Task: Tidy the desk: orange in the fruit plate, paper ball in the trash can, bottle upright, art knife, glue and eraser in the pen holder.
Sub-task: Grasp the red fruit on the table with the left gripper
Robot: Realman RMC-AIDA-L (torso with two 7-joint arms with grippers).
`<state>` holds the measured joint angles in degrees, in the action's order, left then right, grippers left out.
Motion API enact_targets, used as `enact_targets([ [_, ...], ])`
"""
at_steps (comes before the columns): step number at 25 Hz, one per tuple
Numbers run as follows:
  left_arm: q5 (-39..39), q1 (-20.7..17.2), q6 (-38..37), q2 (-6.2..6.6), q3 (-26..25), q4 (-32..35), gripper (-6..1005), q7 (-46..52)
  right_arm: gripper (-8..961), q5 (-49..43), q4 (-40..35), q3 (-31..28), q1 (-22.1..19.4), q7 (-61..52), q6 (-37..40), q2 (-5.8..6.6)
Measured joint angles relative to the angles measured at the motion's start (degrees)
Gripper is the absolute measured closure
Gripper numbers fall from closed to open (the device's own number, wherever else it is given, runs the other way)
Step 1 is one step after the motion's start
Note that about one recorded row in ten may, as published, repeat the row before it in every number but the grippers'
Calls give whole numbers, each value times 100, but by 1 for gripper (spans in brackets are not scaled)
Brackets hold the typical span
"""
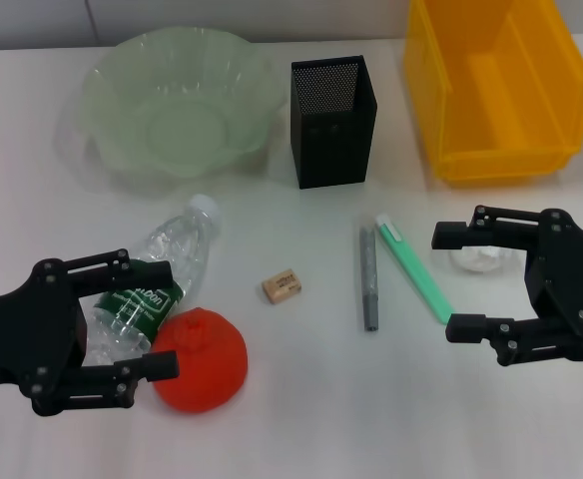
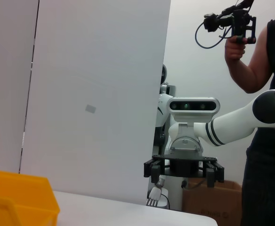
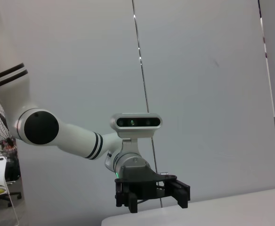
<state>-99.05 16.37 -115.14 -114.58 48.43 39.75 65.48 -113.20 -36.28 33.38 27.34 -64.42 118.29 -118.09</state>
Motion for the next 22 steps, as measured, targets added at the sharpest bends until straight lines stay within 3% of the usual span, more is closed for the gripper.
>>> enact_targets([
  [15,-62,56,15,-4,7,45,229,44,152,0,-2,-32,40,0,-14,-4],
  [22,-564,394,356,64,-62,103,230,241,152,0,99,-428,-105,-2,-401,-4],
])
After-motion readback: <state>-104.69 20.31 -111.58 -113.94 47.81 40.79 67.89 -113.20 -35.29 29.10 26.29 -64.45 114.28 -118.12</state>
